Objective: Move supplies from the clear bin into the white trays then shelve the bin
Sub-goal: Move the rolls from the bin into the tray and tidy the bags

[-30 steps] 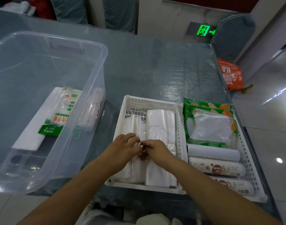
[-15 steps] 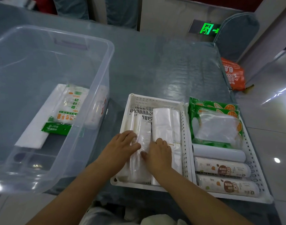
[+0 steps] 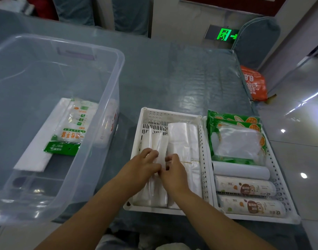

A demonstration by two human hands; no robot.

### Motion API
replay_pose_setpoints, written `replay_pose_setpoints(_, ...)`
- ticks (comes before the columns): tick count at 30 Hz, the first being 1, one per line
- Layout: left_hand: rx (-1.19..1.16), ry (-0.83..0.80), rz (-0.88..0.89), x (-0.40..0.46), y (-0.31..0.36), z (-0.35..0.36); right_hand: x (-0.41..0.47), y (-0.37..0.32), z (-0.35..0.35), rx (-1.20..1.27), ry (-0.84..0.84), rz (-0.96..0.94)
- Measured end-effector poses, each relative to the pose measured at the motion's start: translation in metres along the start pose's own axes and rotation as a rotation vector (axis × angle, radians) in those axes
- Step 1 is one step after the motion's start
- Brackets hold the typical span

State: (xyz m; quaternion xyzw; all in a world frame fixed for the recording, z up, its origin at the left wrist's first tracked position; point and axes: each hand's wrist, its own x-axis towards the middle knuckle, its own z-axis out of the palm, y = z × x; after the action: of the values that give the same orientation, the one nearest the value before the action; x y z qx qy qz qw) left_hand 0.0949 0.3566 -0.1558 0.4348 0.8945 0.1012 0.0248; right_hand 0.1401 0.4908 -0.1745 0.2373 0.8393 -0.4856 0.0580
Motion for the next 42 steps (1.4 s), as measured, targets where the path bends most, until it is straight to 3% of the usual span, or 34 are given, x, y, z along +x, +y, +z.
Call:
replay_pose_setpoints(6,-0.061,-0.022,-0.012,0.005,0.011,0.013,-0.004,0.017,-0.011,-0.013,0.064,-0.029)
replay_pose_setpoints(12,-0.072,-0.093,-0.005,-0.001,0.007,0.016,0.0,0.021,-0.019,-0.221,0.052,-0.105)
replay_pose_setpoints(18,-0.049,-0.014,-0.026,0.008,0.018,0.014,0.009,0.032,-0.052,-0.494,0.261,-0.295)
replay_pose_setpoints(21,-0.025,-0.033,-0.016,0.014,0.027,0.021,0.01,0.038,-0.057,-0.62,0.197,-0.255)
replay_pose_setpoints(29,0.049,-0.191,-0.099,0.019,0.023,0.046,0.014,0.04,-0.051,-0.491,0.117,-0.241)
replay_pose_setpoints(35,0.045,-0.247,-0.129,0.021,0.028,0.033,0.023,0.035,-0.059,-0.622,0.049,-0.258)
replay_pose_setpoints(38,0.028,-0.189,-0.159,0.017,0.035,0.004,0.03,0.027,-0.07,-0.757,0.063,-0.271)
replay_pose_setpoints(42,0.065,0.016,-0.167,0.005,0.047,-0.054,0.037,-0.001,-0.081,-0.695,0.096,-0.34)
